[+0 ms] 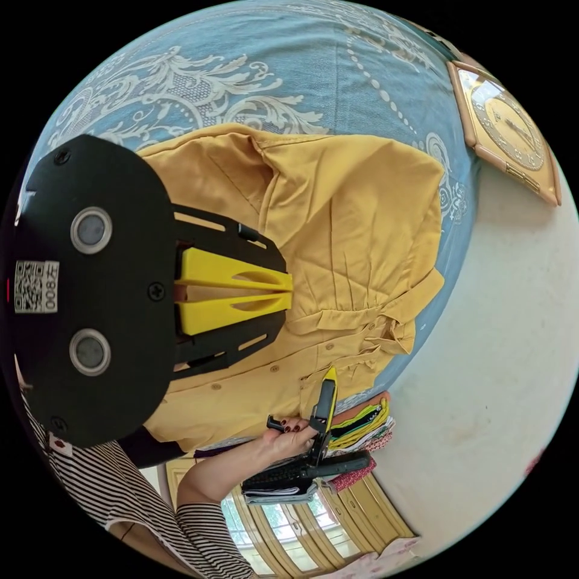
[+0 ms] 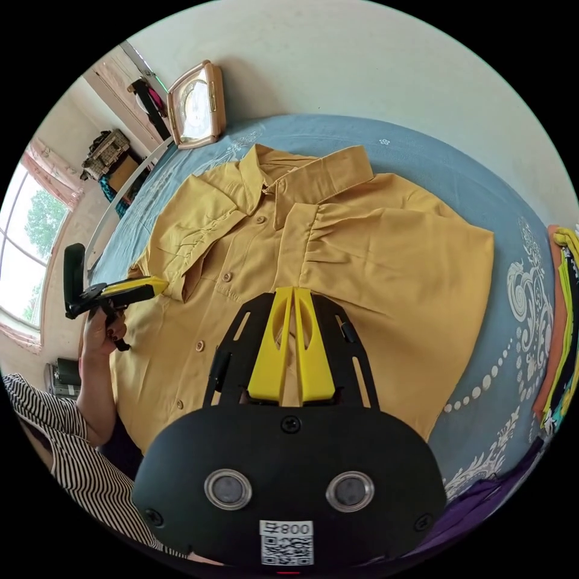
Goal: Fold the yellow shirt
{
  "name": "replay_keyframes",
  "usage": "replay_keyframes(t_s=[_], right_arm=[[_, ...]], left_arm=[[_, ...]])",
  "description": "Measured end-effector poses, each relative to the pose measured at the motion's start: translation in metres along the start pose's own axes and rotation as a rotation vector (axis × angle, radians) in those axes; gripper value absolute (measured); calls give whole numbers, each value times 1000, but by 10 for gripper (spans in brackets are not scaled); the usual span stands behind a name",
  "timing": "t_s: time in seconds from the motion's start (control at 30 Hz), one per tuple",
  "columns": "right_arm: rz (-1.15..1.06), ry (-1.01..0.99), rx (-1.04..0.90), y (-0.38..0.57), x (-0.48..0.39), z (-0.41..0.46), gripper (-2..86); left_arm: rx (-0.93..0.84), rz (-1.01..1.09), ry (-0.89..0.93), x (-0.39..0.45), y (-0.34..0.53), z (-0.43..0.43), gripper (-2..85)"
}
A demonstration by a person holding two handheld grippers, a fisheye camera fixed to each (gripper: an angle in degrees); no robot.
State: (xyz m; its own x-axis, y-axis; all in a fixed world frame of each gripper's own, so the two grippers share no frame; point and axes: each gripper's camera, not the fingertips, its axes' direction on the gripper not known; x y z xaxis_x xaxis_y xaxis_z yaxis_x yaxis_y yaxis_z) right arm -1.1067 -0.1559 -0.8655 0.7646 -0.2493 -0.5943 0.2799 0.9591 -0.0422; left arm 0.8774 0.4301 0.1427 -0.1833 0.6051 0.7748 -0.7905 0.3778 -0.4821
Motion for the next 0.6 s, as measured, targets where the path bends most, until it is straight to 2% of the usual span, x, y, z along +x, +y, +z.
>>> replay_keyframes(t_s=[0.1,0.3,0.6], right_arm=[[29,3,11,29,5,-30,1],[123,-79,25,115,23,-101,2],[257,-87,-128,311,24,-180,2]], left_arm=[[61,6,37,-4,24,-21,3],[165,-68,282,-23,75,-60,3],[-30,-98,236,2,202,-123,5]])
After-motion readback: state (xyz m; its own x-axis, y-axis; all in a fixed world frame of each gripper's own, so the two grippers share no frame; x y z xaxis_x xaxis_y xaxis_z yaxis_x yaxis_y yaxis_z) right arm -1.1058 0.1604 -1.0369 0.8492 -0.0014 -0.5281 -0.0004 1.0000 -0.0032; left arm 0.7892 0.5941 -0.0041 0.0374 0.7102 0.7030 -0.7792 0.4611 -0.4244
